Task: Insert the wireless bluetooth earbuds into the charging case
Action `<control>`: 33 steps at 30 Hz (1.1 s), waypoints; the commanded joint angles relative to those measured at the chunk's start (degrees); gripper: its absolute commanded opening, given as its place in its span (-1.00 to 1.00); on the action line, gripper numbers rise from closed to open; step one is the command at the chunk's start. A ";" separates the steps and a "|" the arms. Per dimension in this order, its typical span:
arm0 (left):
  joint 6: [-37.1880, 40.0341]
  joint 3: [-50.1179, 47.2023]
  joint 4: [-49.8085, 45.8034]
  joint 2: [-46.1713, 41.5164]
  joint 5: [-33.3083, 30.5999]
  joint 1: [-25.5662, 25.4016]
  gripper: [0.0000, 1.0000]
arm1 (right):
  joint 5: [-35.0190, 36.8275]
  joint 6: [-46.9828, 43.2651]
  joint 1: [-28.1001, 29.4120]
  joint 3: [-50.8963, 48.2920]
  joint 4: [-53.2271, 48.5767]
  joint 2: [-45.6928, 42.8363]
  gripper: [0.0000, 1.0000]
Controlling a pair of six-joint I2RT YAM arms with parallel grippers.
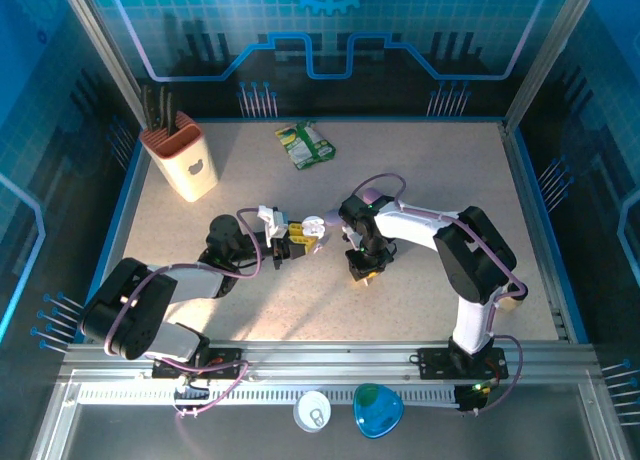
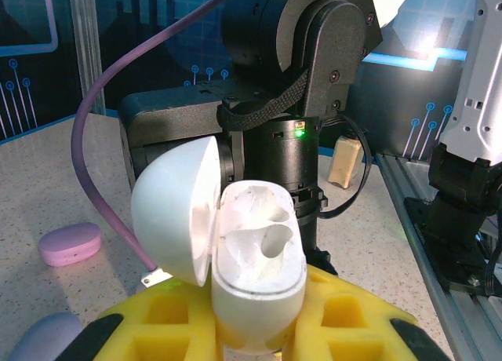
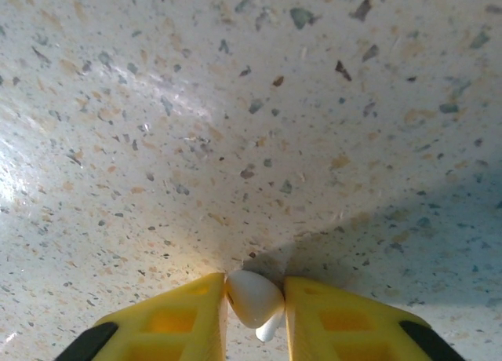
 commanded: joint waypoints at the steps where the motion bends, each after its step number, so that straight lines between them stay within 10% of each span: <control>1: 1.33 -0.48 0.85 -0.99 0.65 0.57 -0.96 | 1.50 1.20 0.87 0.26 0.96 1.02 -0.37; 33: 1.48 -0.23 1.06 -0.19 1.12 0.57 -0.95 | 1.88 0.03 2.77 2.06 -3.50 0.89 -0.32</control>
